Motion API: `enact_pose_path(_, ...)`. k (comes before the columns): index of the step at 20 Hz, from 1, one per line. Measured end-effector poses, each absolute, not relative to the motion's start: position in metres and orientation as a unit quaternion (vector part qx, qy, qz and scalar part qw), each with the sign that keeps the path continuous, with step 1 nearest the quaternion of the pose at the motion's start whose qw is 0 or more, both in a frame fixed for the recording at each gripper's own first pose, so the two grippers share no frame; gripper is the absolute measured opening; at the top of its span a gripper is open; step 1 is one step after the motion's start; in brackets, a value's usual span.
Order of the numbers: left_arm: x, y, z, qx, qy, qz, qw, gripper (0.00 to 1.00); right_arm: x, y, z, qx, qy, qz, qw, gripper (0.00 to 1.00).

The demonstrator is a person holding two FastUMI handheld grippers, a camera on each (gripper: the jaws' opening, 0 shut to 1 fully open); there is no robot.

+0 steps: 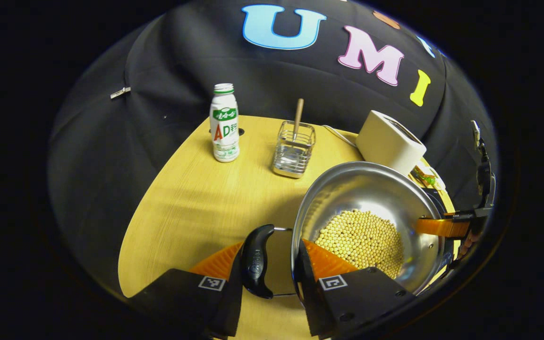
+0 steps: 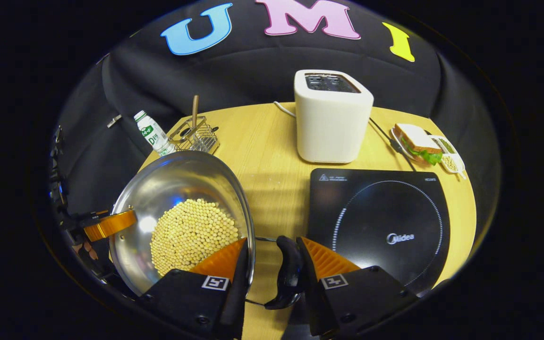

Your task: First push the handle of the pot to place it horizontally, then grasp the pot with both hands and set it on the induction cooktop.

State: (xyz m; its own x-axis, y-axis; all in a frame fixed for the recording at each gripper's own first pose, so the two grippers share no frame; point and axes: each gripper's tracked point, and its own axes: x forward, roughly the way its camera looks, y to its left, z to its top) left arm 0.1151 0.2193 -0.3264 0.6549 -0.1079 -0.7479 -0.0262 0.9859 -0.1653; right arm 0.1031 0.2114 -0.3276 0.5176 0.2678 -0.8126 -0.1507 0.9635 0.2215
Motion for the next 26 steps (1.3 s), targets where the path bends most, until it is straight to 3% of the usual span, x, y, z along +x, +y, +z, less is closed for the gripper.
enact_pose_path(9, 0.128, 0.111, -0.283, -0.090, 0.420, -0.052, 0.902, 0.57, 0.114, 0.097, -0.289, 0.054, 0.465, 0.101, 0.878, 0.55)
enact_pose_path(26, 0.158, -0.050, -0.292, -0.070, 0.422, -0.087, 0.900, 0.57, 0.128, -0.059, -0.318, 0.074, 0.471, 0.062, 0.877, 0.55)
